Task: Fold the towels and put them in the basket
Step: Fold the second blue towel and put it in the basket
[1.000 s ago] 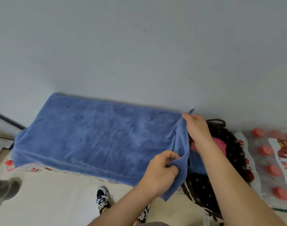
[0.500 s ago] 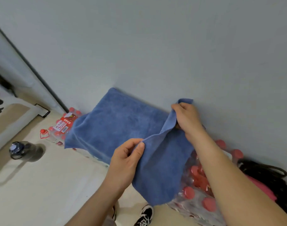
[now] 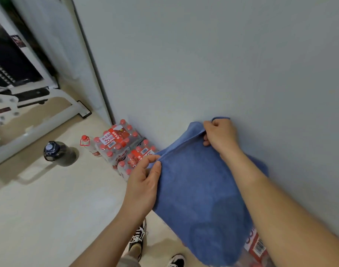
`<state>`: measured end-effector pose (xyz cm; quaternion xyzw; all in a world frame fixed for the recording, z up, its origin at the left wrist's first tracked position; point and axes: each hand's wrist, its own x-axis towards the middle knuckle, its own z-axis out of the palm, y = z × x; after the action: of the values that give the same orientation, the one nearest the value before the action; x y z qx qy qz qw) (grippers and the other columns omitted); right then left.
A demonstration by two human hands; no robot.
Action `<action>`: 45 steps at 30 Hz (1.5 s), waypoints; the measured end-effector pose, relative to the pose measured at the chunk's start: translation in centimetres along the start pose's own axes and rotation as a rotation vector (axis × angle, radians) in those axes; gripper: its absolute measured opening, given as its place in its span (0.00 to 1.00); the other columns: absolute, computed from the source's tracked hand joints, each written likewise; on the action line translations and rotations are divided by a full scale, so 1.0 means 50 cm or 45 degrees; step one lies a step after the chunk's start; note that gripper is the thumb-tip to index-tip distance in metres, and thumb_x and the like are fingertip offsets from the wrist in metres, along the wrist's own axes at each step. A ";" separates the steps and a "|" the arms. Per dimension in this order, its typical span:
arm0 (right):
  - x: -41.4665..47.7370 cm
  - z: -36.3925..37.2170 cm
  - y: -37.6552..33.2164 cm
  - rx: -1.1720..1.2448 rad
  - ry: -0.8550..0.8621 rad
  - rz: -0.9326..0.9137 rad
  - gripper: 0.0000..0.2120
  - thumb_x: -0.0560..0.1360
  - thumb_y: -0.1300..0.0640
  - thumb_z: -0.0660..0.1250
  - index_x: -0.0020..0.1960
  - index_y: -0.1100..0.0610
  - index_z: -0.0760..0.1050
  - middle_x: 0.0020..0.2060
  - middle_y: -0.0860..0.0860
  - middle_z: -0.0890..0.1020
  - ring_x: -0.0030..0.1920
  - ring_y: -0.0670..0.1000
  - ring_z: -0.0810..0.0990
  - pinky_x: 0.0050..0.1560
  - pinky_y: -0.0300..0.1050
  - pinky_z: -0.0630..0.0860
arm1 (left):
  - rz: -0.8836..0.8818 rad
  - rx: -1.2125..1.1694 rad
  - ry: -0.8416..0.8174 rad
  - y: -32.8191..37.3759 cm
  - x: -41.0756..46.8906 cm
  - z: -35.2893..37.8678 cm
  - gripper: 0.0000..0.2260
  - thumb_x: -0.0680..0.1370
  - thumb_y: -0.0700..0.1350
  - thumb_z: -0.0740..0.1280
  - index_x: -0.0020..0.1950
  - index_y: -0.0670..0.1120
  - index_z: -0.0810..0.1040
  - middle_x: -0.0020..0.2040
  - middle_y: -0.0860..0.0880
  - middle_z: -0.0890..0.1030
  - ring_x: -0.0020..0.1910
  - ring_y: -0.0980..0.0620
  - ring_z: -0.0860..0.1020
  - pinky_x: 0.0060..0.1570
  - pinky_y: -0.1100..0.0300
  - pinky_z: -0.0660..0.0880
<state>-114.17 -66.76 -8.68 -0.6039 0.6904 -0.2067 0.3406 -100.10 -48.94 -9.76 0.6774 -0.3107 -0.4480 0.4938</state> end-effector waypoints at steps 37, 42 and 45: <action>-0.111 -0.173 0.230 -0.005 -0.178 -0.037 0.05 0.71 0.64 0.70 0.41 0.55 0.78 0.38 0.54 0.81 0.38 0.48 0.78 0.43 0.48 0.76 | -0.057 0.912 -0.494 0.019 0.211 0.033 0.21 0.74 0.54 0.66 0.66 0.56 0.68 0.52 0.55 0.75 0.52 0.51 0.75 0.54 0.56 0.71; -0.086 -0.210 0.218 -0.895 -0.667 -0.087 0.12 0.71 0.56 0.69 0.54 0.51 0.74 0.44 0.50 0.71 0.46 0.53 0.77 0.51 0.54 0.76 | -0.121 0.596 -0.525 0.046 0.254 0.106 0.18 0.73 0.49 0.71 0.61 0.57 0.73 0.47 0.48 0.80 0.45 0.49 0.81 0.49 0.52 0.78; -0.075 -0.230 0.192 -0.938 -0.917 -0.092 0.21 0.69 0.61 0.70 0.56 0.43 0.70 0.45 0.48 0.77 0.46 0.52 0.80 0.49 0.55 0.79 | -0.062 0.548 -0.521 0.050 0.257 0.118 0.14 0.73 0.43 0.72 0.56 0.56 0.76 0.49 0.45 0.80 0.46 0.50 0.79 0.42 0.59 0.76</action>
<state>-128.93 -62.77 -6.70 -0.7400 0.5350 0.2597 0.3141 -100.23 -63.16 -11.89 0.6694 -0.4752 -0.5107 0.2553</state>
